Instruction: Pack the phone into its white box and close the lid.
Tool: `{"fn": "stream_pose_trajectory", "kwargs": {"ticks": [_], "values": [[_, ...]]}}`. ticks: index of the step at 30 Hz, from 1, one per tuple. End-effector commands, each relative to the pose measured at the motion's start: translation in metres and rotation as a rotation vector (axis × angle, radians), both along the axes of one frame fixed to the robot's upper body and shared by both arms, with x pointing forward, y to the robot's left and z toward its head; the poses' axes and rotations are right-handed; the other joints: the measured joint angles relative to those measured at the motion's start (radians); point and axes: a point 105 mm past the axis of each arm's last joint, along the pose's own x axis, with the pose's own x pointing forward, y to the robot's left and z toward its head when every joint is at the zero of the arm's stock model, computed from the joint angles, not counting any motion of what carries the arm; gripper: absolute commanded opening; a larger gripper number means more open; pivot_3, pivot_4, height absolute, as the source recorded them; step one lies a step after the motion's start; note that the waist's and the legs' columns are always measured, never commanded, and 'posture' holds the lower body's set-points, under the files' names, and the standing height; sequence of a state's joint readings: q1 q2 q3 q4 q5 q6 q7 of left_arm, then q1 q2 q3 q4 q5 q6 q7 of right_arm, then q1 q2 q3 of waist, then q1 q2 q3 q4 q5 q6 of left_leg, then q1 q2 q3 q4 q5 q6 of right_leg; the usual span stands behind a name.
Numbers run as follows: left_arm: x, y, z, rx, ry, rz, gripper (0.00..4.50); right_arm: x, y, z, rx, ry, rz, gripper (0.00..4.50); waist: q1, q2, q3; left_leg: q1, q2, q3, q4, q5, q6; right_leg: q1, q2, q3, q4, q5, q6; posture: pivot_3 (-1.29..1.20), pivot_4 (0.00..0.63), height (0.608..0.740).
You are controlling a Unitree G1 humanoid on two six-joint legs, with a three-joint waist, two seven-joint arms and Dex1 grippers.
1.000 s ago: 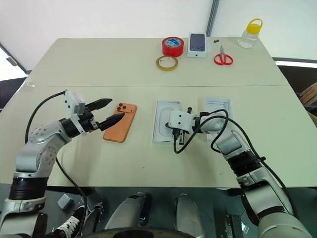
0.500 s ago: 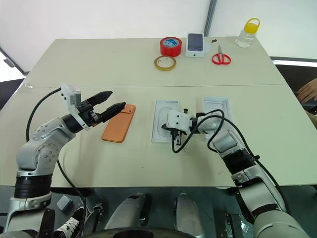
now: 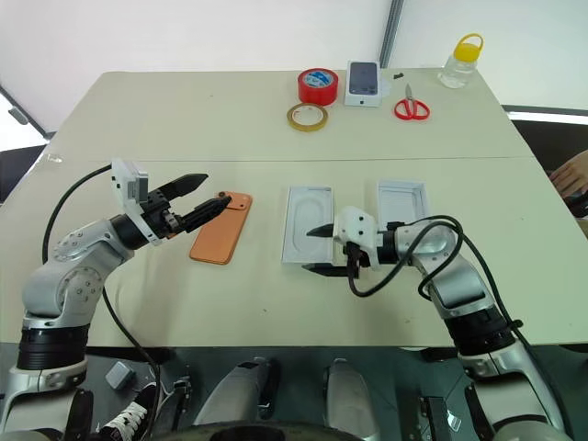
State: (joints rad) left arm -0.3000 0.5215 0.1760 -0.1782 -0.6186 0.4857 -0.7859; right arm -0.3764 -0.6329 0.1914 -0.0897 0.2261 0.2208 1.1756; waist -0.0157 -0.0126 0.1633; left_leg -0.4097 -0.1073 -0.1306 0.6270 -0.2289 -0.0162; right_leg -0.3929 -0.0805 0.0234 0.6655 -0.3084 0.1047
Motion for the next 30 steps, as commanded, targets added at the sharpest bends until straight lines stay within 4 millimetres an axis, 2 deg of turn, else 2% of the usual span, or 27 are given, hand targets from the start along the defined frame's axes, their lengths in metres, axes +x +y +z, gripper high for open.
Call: {"fn": "stream_pose_trajectory", "kwargs": {"ticks": [1, 5, 8, 10, 19, 24, 30], "values": [[-0.003, 0.001, 0.006, 0.031, -0.048, -0.011, 4.40, -0.010, 0.005, 0.001, -0.051, -0.092, 0.075, 3.43, -0.001, 0.000, 0.000, 0.000, 0.000, 0.000, 0.000, 0.000, 0.000, 0.000, 0.000, 0.000, 0.000, 0.000, 0.000, 0.00, 0.150, 0.740], [-0.002, 0.000, 0.005, 0.034, -0.047, -0.013, 4.40, -0.009, 0.009, -0.008, -0.053, -0.097, 0.072, 3.43, 0.001, 0.000, 0.000, 0.000, 0.000, 0.000, 0.000, 0.000, 0.000, 0.000, 0.000, 0.000, 0.000, 0.000, 0.000, 0.00, 0.150, 0.740], [-0.002, -0.002, 0.005, 0.036, -0.047, -0.015, 4.40, -0.005, 0.006, -0.017, -0.103, -0.116, 0.060, 2.63, 0.004, 0.000, 0.000, 0.000, 0.000, 0.000, 0.000, 0.000, 0.000, 0.000, 0.000, 0.000, 0.000, 0.000, 0.000, 0.00, 0.150, 0.740], [-0.002, -0.001, 0.005, 0.042, -0.050, -0.013, 4.40, -0.002, 0.008, -0.014, -0.078, -0.121, 0.044, 1.62, 0.004, 0.000, 0.000, 0.000, 0.000, 0.000, 0.000, 0.000, 0.000, 0.000, 0.000, 0.000, 0.000, 0.000, 0.000, 0.00, 0.150, 0.740], [-0.003, -0.004, 0.002, 0.047, -0.047, -0.017, 4.40, -0.002, 0.013, -0.016, -0.067, -0.128, 0.061, 1.62, 0.003, 0.000, 0.000, 0.000, 0.000, 0.000, 0.000, 0.000, 0.000, 0.000, 0.000, 0.000, 0.000, 0.000, 0.000, 0.00, 0.150, 0.740], [-0.002, -0.004, 0.003, 0.046, -0.049, -0.014, 4.40, 0.006, 0.017, -0.015, -0.071, -0.146, 0.043, 0.10, 0.002, 0.000, 0.000, 0.000, 0.000, 0.000, 0.000, 0.000, 0.000, 0.000, 0.000, 0.000, 0.000, 0.000, 0.000, 0.00, 0.150, 0.740], [0.000, -0.002, 0.003, 0.044, -0.048, 0.001, 4.40, 0.009, 0.013, -0.014, -0.081, -0.155, 0.045, 0.10, 0.003, 0.000, 0.000, 0.000, 0.000, 0.000, 0.000, 0.000, 0.000, 0.000, 0.000, 0.000, 0.000, 0.000, 0.000, 0.00, 0.150, 0.740]]}}
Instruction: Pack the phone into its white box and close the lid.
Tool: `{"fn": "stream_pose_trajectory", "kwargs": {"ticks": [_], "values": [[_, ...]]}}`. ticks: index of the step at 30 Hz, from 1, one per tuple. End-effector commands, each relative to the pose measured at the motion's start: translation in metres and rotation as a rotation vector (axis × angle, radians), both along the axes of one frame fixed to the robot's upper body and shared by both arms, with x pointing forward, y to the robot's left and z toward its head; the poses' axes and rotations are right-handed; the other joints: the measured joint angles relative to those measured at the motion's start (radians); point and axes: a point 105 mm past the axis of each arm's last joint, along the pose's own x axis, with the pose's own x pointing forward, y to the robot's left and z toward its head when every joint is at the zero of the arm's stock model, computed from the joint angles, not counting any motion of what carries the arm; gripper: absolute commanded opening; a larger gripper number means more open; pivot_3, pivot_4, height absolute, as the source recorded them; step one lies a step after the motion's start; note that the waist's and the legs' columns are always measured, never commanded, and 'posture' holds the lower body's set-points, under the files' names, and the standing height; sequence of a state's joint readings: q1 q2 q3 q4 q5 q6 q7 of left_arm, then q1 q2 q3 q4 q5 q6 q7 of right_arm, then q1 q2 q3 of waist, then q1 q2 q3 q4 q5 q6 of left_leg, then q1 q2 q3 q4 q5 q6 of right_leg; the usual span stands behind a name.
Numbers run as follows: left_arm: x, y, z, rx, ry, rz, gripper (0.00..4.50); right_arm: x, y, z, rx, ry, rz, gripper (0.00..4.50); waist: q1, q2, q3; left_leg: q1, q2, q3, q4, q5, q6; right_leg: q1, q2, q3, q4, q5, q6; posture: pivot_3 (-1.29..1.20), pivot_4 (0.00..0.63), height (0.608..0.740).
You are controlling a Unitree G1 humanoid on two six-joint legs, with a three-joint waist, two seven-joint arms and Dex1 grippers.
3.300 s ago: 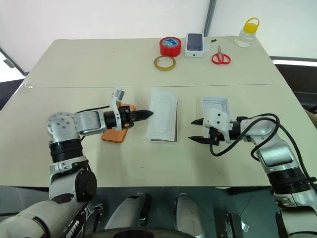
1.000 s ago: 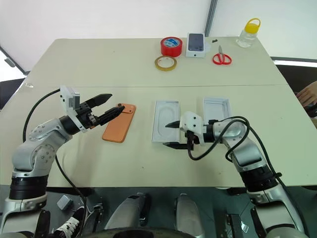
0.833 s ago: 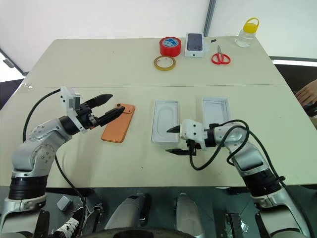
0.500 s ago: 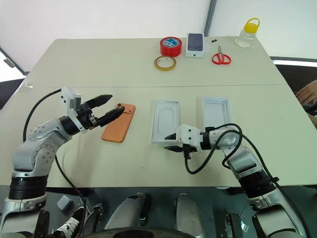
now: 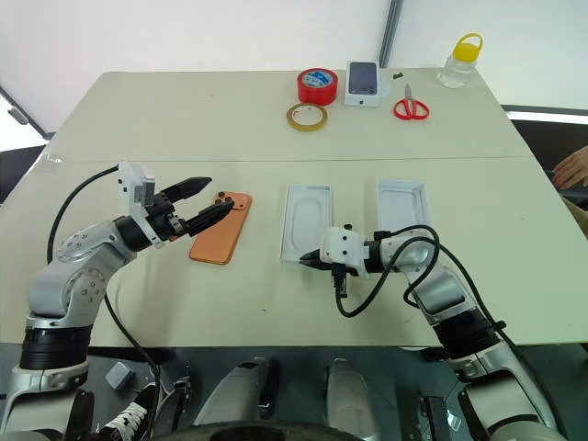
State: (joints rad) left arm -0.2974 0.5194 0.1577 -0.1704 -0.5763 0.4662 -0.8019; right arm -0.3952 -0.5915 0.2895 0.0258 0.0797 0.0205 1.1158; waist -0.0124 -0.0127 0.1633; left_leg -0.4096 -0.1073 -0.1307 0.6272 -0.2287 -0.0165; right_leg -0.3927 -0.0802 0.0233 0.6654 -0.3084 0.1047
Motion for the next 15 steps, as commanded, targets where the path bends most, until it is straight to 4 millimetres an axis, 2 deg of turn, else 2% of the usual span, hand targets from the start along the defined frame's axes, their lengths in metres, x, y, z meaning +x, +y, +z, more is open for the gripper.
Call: {"fn": "stream_pose_trajectory", "kwargs": {"ticks": [1, 7, 10, 15], "values": [[-0.001, 0.000, 0.008, 0.005, -0.044, 0.007, 4.40, 0.004, 0.000, 0.013, 0.019, -0.042, 0.008, 0.10, 0.000, 0.000, 0.000, 0.000, 0.000, 0.000, 0.000, 0.000, 0.000, 0.000, 0.000, 0.000, 0.000, 0.000, 0.000, 0.00, 0.150, 0.740], [-0.001, 0.001, 0.007, 0.003, -0.045, 0.013, 4.40, 0.023, -0.027, 0.028, -0.004, -0.093, -0.031, 0.10, 0.000, 0.000, 0.000, 0.000, 0.000, 0.000, 0.000, 0.000, 0.000, 0.000, 0.000, 0.000, 0.000, 0.000, 0.000, 0.00, 0.150, 0.740], [-0.001, 0.002, 0.006, 0.002, -0.041, 0.016, 4.40, 0.023, -0.032, 0.029, -0.024, -0.112, -0.002, 0.10, -0.001, 0.000, 0.000, 0.000, 0.000, 0.000, 0.000, 0.000, 0.000, 0.000, 0.000, 0.000, 0.000, 0.000, 0.000, 0.00, 0.150, 0.740], [-0.001, 0.004, 0.004, 0.001, -0.036, 0.023, 4.40, 0.003, -0.025, 0.031, 0.013, -0.054, 0.111, 0.10, -0.002, 0.000, 0.000, 0.000, 0.000, 0.000, 0.000, 0.000, 0.000, 0.000, 0.000, 0.000, 0.000, 0.000, 0.000, 0.00, 0.150, 0.740]]}}
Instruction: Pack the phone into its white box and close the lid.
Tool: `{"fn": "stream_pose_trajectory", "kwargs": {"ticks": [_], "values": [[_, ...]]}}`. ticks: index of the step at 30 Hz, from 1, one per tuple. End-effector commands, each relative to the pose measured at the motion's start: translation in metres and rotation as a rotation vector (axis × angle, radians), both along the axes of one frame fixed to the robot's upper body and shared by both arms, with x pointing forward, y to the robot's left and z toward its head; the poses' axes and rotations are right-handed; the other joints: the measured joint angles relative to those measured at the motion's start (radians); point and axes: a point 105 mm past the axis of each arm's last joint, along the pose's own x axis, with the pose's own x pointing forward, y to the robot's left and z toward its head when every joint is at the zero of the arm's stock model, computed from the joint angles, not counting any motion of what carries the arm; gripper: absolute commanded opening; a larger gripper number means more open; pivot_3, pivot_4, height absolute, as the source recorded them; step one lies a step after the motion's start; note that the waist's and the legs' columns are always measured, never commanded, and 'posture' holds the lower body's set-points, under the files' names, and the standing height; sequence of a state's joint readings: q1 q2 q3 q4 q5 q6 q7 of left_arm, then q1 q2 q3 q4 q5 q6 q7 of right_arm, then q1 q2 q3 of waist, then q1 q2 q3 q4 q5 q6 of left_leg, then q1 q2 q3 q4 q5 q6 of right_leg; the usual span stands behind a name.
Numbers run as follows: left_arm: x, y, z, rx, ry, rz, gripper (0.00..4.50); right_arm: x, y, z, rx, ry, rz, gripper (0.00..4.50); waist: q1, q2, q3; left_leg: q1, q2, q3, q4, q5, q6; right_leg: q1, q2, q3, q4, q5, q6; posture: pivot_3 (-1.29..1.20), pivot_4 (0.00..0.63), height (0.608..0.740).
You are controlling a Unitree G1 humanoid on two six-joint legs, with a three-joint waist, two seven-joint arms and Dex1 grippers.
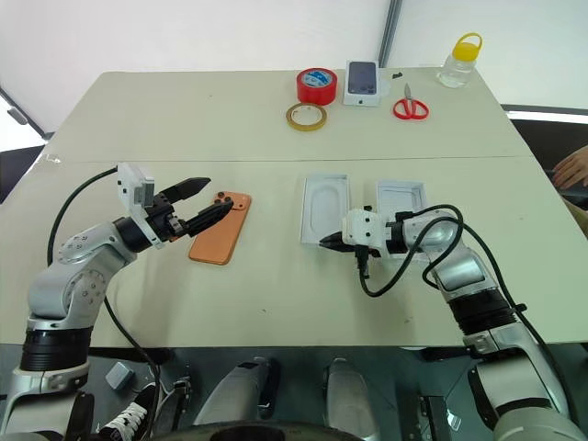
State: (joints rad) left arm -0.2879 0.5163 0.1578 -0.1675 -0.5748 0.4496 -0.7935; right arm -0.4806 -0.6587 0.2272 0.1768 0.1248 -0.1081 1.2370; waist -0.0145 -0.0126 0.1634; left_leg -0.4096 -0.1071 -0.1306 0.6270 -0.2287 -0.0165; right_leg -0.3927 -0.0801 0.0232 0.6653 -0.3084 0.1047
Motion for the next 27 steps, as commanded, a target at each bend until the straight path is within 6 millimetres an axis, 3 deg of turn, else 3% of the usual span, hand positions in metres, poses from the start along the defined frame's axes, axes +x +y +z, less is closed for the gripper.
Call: {"fn": "stream_pose_trajectory", "kwargs": {"ticks": [1, 8, 10, 13, 17, 21, 24, 27], "values": [[-0.001, 0.003, 0.005, 0.004, -0.031, 0.012, 4.40, -0.014, 0.005, 0.011, 0.041, 0.000, 0.085, 0.10, 0.001, 0.000, 0.000, 0.000, 0.000, 0.000, 0.000, 0.000, 0.000, 0.000, 0.000, 0.000, 0.000, 0.000, 0.000, 0.00, 0.150, 0.740], [-0.001, 0.005, 0.003, 0.007, -0.027, 0.019, 4.40, -0.010, 0.005, 0.007, 0.020, -0.045, 0.074, 0.10, 0.001, 0.000, 0.000, 0.000, 0.000, 0.000, 0.000, 0.000, 0.000, 0.000, 0.000, 0.000, 0.000, 0.000, 0.000, 0.00, 0.150, 0.740], [0.000, 0.007, 0.001, 0.011, -0.021, 0.030, 4.40, -0.012, 0.006, 0.007, 0.041, 0.015, 0.070, 0.10, 0.001, 0.000, 0.000, 0.000, 0.000, 0.000, 0.000, 0.000, 0.000, 0.000, 0.000, 0.000, 0.000, 0.000, 0.000, 0.00, 0.150, 0.740], [0.002, 0.011, -0.001, 0.016, -0.002, 0.047, 4.40, -0.012, 0.006, 0.010, 0.055, 0.000, 0.065, 0.93, 0.001, 0.000, 0.000, 0.000, 0.000, 0.000, 0.000, 0.000, 0.000, 0.000, 0.000, 0.000, 0.000, 0.000, 0.000, 0.00, 0.150, 0.740], [0.005, 0.019, -0.006, 0.028, 0.047, 0.072, 4.40, -0.016, 0.006, 0.020, 0.087, 0.001, 0.080, 2.89, 0.001, 0.000, 0.000, 0.000, 0.000, 0.000, 0.000, 0.000, 0.000, 0.000, 0.000, 0.000, 0.000, 0.000, 0.000, 0.00, 0.150, 0.740], [0.013, 0.044, -0.013, -0.028, 0.206, 0.134, 4.40, 0.000, 0.013, 0.043, 0.163, -0.051, 0.006, 2.89, -0.001, 0.000, 0.000, 0.000, 0.000, 0.000, 0.000, 0.000, 0.000, 0.000, 0.000, 0.000, 0.000, 0.000, 0.000, 0.00, 0.150, 0.740], [0.018, 0.068, -0.025, -0.149, 0.451, 0.167, 4.40, 0.012, 0.034, 0.053, 0.228, -0.084, -0.042, 2.89, -0.008, 0.000, 0.000, 0.000, 0.000, 0.000, 0.000, 0.000, 0.000, -0.001, 0.001, 0.000, 0.002, 0.000, 0.000, 0.00, 0.150, 0.740], [0.020, 0.079, -0.033, -0.184, 0.578, 0.175, 4.40, 0.016, 0.067, 0.045, 0.244, -0.093, -0.061, 2.89, -0.006, 0.000, 0.000, 0.000, 0.000, -0.001, -0.001, 0.000, -0.001, -0.003, 0.001, 0.000, 0.003, 0.000, 0.000, 0.00, 0.150, 0.740]]}}
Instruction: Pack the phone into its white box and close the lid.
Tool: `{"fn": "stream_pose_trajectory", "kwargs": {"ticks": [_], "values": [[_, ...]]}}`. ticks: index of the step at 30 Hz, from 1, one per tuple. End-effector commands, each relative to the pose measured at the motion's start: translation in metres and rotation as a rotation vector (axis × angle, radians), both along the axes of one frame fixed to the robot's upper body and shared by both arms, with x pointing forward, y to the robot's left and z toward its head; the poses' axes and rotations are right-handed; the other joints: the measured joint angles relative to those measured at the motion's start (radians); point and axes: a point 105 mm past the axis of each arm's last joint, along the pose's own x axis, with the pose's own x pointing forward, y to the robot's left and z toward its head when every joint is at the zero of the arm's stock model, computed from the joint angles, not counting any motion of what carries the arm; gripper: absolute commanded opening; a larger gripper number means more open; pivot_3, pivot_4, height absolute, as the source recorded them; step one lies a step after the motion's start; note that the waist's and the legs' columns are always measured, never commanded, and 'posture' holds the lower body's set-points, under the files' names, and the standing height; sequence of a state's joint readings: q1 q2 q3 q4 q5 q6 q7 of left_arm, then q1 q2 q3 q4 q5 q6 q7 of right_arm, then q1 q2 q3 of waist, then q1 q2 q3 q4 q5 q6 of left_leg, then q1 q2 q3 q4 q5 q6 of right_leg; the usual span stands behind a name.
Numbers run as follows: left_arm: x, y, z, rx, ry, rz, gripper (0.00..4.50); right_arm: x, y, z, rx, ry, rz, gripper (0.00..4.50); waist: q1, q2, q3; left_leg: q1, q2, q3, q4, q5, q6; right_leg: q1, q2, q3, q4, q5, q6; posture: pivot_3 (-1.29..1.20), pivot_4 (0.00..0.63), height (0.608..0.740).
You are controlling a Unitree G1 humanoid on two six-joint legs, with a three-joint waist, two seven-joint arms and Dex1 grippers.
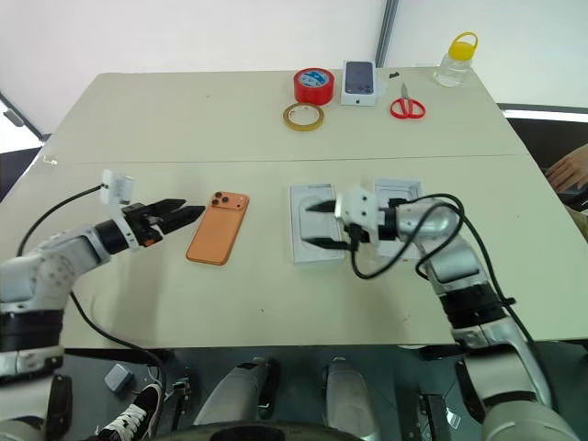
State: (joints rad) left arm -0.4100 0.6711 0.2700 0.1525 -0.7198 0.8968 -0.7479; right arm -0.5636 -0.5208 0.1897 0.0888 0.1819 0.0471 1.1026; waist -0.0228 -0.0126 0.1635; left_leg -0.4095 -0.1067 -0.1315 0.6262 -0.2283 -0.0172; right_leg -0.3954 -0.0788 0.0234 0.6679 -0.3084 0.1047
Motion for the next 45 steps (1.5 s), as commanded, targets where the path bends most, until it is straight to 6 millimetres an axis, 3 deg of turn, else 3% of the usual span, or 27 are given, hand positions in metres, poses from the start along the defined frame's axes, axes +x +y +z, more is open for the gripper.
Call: {"fn": "stream_pose_trajectory", "kwargs": {"ticks": [1, 4, 5, 7, 11, 19, 25, 28, 34, 45], "values": [[-0.001, 0.012, 0.000, -0.095, 0.097, 0.014, 4.40, 0.001, 0.037, -0.003, 0.019, -0.021, -0.016, 2.89, 0.003, 0.000, 0.000, 0.000, 0.000, 0.000, 0.000, 0.001, -0.002, -0.001, 0.000, 0.000, 0.000, 0.000, 0.000, 0.00, 0.150, 0.740], [0.000, 0.011, -0.004, -0.140, 0.159, 0.000, 4.40, 0.002, 0.066, -0.010, -0.002, -0.022, -0.019, 2.89, 0.004, 0.000, 0.000, 0.000, -0.001, 0.000, 0.000, 0.004, -0.007, -0.003, -0.001, 0.000, -0.001, 0.000, 0.000, 0.00, 0.150, 0.740], [0.000, 0.010, -0.007, -0.145, 0.183, -0.009, 4.40, 0.004, 0.074, -0.013, -0.022, -0.027, -0.026, 2.66, 0.004, 0.000, 0.000, 0.000, -0.001, 0.000, 0.001, 0.004, -0.007, -0.003, -0.001, 0.000, 0.000, 0.000, 0.000, 0.00, 0.150, 0.740], [0.000, 0.010, -0.011, -0.146, 0.209, -0.015, 4.40, 0.008, 0.082, -0.016, -0.047, -0.033, -0.039, 2.06, 0.005, 0.000, 0.000, 0.000, -0.001, 0.000, 0.002, 0.004, -0.007, -0.003, -0.001, 0.000, 0.000, 0.000, 0.000, 0.00, 0.150, 0.740], [-0.003, 0.010, -0.024, -0.195, 0.309, -0.028, 4.40, 0.013, 0.097, -0.034, -0.161, -0.101, -0.046, 0.03, 0.002, -0.001, 0.000, 0.000, -0.001, 0.000, 0.001, 0.004, -0.007, -0.004, -0.001, 0.000, 0.001, 0.000, 0.000, 0.00, 0.150, 0.740], [-0.007, -0.008, -0.039, -0.184, 0.375, -0.095, 4.40, 0.026, 0.113, -0.068, -0.310, -0.123, -0.129, 0.03, -0.001, 0.000, -0.001, 0.000, -0.001, 0.000, 0.001, 0.005, -0.008, -0.005, 0.000, 0.001, 0.003, 0.000, 0.000, 0.00, 0.150, 0.740], [-0.009, -0.019, -0.057, -0.156, 0.434, -0.117, 4.40, 0.024, 0.131, -0.066, -0.289, -0.086, -0.093, 0.03, -0.001, 0.002, -0.003, 0.001, -0.001, 0.000, 0.001, 0.005, -0.008, -0.003, -0.001, 0.001, 0.003, 0.000, 0.000, 0.00, 0.150, 0.740], [-0.011, -0.037, -0.061, -0.173, 0.463, -0.170, 4.40, 0.021, 0.135, -0.064, -0.280, -0.100, -0.065, 0.03, 0.001, 0.005, -0.006, 0.002, -0.001, 0.000, 0.001, 0.005, -0.008, -0.003, 0.000, 0.000, 0.002, 0.000, 0.000, 0.00, 0.150, 0.740], [-0.002, -0.060, -0.054, -0.240, 0.474, -0.203, 4.40, 0.021, 0.128, -0.067, -0.292, -0.104, -0.063, 0.03, 0.010, 0.009, -0.012, 0.003, -0.002, 0.000, 0.001, 0.005, -0.008, -0.001, -0.001, 0.000, 0.002, 0.000, 0.000, 0.00, 0.150, 0.740], [0.000, -0.076, -0.037, -0.294, 0.456, -0.259, 4.40, 0.024, 0.124, -0.067, -0.280, -0.098, -0.077, 0.03, 0.009, 0.010, -0.013, 0.003, -0.003, -0.001, 0.001, 0.005, -0.008, 0.000, -0.001, 0.000, 0.002, 0.000, 0.000, 0.00, 0.150, 0.740]]}}
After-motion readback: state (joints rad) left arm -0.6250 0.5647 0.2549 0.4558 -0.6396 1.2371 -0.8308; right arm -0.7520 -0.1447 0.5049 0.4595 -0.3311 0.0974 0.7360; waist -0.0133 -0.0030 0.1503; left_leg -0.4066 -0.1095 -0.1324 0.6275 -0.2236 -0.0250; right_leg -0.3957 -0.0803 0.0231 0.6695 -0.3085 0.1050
